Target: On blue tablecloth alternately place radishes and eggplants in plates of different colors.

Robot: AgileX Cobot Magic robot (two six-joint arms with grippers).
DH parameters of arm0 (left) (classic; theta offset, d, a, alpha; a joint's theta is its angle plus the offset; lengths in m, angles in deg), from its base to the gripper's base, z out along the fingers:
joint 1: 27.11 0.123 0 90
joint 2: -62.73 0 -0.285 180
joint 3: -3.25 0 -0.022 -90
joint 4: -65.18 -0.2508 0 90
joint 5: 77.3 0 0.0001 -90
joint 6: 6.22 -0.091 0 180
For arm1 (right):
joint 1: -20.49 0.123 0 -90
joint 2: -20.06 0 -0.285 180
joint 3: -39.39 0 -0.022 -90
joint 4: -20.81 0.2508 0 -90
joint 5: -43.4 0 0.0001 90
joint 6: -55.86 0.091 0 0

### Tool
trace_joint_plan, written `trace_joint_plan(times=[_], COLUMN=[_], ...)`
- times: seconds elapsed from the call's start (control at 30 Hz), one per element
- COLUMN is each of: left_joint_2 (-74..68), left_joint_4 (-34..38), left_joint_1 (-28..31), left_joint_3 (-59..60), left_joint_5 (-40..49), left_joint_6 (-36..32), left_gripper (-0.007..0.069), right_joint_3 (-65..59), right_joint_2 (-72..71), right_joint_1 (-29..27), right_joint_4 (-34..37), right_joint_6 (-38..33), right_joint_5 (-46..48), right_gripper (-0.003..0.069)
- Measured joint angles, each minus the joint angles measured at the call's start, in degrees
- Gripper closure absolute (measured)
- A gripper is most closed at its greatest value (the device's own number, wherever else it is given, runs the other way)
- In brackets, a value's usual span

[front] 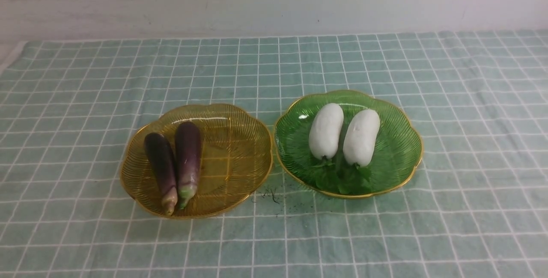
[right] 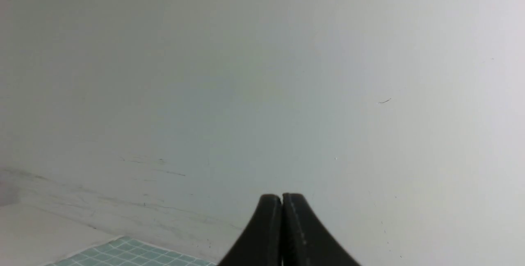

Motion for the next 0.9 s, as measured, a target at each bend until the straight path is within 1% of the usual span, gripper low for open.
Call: trace_joint_plan(times=[0.17, 0.27, 0.43, 0.53, 0.6, 0.73, 0.77, 0.8, 0.9], left_joint_2=[0.0, 0.0, 0.0, 0.0, 0.0, 0.0, 0.0, 0.0, 0.0], left_joint_4=[-0.9, -2.7, -6.0, -6.7, -6.8, -6.1, -5.9, -5.4, -5.1], left_joint_1=[0.0, 0.0, 0.0, 0.8, 2.6, 9.5, 9.8, 12.1, 13.6], left_joint_3=[0.1, 1.2, 4.5, 7.3, 9.3, 15.9, 16.2, 19.1, 22.2], left_joint_5=[0.0, 0.0, -0.2, -0.3, -0.4, -1.5, -1.6, -1.9, -1.9], left_joint_6=[-0.1, -0.1, 0.0, -0.1, -0.7, -4.0, -4.2, -5.1, -5.7], left_gripper=[0.0632, 0.0632, 0.0632, 0.0632, 0.0632, 0.0632, 0.0632, 0.0632, 0.0632], right_joint_3=[0.0, 0.0, 0.0, 0.0, 0.0, 0.0, 0.0, 0.0, 0.0], right_joint_2=[0.0, 0.0, 0.0, 0.0, 0.0, 0.0, 0.0, 0.0, 0.0], right_joint_1=[0.0, 0.0, 0.0, 0.0, 0.0, 0.0, 0.0, 0.0, 0.0], right_joint_4=[0.0, 0.0, 0.0, 0.0, 0.0, 0.0, 0.0, 0.0, 0.0], right_joint_6=[0.0, 0.0, 0.0, 0.0, 0.0, 0.0, 0.0, 0.0, 0.0], right_joint_5=[0.0, 0.0, 0.1, 0.1, 0.1, 0.1, 0.1, 0.1, 0.1], right_gripper=[0.0674, 0.0674, 0.0674, 0.0674, 0.0674, 0.0674, 0.0674, 0.0674, 0.0674])
